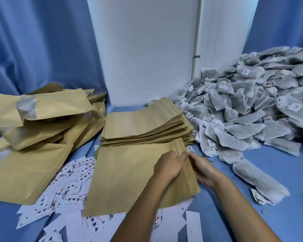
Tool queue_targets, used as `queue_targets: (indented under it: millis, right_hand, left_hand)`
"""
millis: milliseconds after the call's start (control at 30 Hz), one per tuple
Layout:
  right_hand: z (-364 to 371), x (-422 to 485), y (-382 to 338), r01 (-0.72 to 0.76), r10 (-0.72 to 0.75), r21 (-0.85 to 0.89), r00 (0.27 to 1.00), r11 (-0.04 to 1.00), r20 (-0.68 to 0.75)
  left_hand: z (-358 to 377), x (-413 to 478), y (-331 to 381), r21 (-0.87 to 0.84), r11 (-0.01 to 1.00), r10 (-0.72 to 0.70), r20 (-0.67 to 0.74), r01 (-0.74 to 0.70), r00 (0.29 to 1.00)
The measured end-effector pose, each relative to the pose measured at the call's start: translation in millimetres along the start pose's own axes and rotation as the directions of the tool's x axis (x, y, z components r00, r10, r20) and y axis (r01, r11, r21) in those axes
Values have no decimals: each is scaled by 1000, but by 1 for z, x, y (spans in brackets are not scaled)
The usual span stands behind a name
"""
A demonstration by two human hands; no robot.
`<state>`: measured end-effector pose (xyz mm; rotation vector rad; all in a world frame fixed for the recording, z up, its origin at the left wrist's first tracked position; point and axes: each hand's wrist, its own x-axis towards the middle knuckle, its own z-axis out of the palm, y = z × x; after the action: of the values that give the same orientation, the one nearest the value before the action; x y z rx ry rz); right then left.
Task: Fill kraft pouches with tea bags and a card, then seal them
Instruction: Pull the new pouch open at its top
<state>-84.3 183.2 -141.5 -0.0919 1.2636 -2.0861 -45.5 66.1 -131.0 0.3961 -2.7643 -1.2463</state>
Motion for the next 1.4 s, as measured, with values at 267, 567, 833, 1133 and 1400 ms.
queue_targets:
  millis: [267, 567, 833, 1133, 1400]
  right_hand:
    - [-19, -9, -7, 24, -6, -156, 993, 987, 118]
    - [-18, -9, -9, 44, -26, -183, 994, 982, 104]
    - [-21, -8, -10, 52, -38, -163, 996, 985, 85]
    - [-21, -7, -8, 48, -38, -141, 996, 989, 76]
    - [-23, -6, -6, 63, -56, -128, 997, 990, 56]
  left_hand:
    - [25, 17, -29, -353, 936, -11, 20, 17, 1000]
    - [22, 20, -34, -491, 871, 35, 105, 21, 994]
    - [29, 18, -33, -371, 929, 12, 25, -2, 1000]
    - [26, 20, -32, -436, 900, 10, 37, 7, 999]
    - [27, 19, -33, -433, 901, -7, 17, 13, 1000]
